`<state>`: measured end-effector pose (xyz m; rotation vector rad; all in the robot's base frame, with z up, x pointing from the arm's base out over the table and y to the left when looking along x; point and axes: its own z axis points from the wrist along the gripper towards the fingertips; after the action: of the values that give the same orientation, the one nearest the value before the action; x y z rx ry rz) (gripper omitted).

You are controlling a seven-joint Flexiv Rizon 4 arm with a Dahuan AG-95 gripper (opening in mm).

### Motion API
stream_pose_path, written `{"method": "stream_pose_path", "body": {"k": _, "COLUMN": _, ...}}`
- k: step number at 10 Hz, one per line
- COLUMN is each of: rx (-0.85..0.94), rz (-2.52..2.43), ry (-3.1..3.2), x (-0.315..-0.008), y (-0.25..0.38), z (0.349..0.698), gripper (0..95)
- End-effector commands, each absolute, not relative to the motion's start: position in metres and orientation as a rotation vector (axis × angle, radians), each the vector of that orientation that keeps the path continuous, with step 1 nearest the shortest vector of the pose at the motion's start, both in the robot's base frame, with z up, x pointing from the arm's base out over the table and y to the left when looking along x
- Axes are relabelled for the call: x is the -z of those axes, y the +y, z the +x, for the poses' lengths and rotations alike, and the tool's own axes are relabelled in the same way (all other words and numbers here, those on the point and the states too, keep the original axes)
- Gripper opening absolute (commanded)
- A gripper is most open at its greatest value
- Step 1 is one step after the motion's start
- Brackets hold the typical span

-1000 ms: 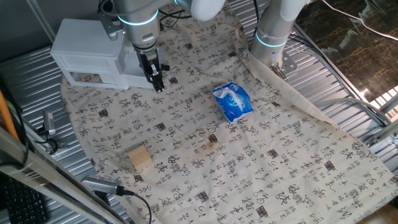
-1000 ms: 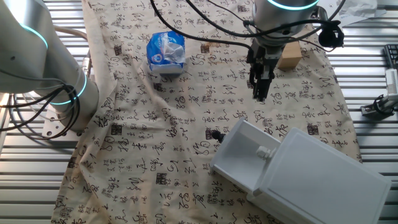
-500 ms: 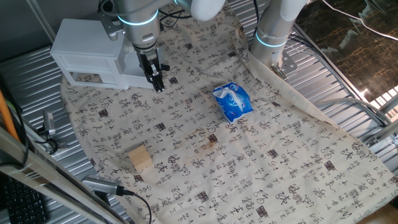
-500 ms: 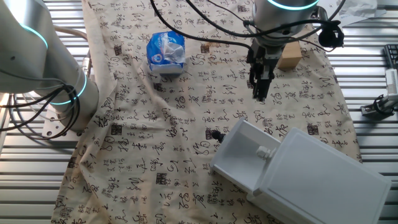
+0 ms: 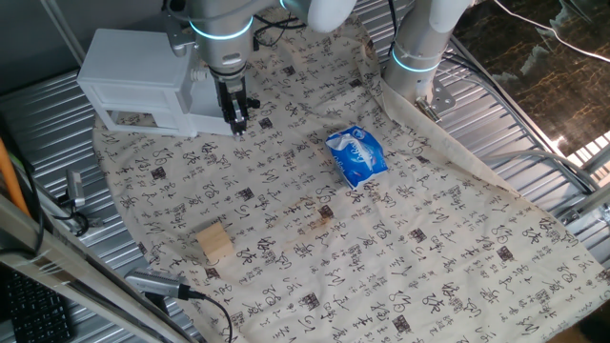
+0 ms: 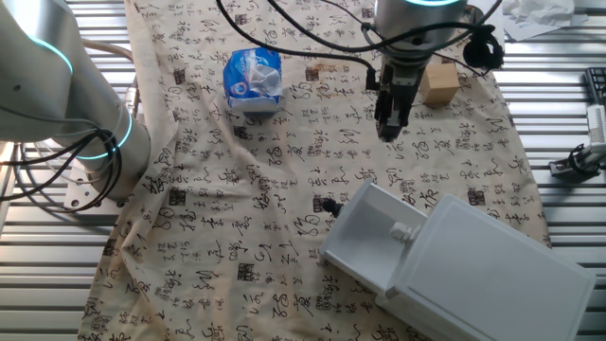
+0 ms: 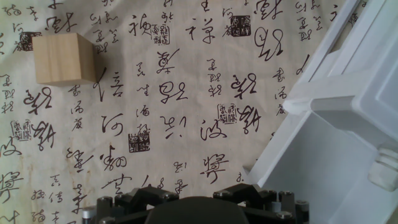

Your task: Put things in the drawer

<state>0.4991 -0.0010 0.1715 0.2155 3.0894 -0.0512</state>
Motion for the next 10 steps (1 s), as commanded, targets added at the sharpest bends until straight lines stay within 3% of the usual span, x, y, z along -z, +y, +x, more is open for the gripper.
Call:
{"method": "stream_pose_path", "body": {"k": 1, "rx": 0.05, "rz": 0.205, "ry": 3.095, "x": -0.1711, "y": -0.0011, "z": 0.4995, "gripper": 0.0}}
{"method": "stream_pose_path", "body": {"k": 10, "rx": 0.046, "rz": 0.207, "ry": 3.126, "x": -0.1758, "y": -0.0051, "z": 0.4988, "gripper": 0.0}}
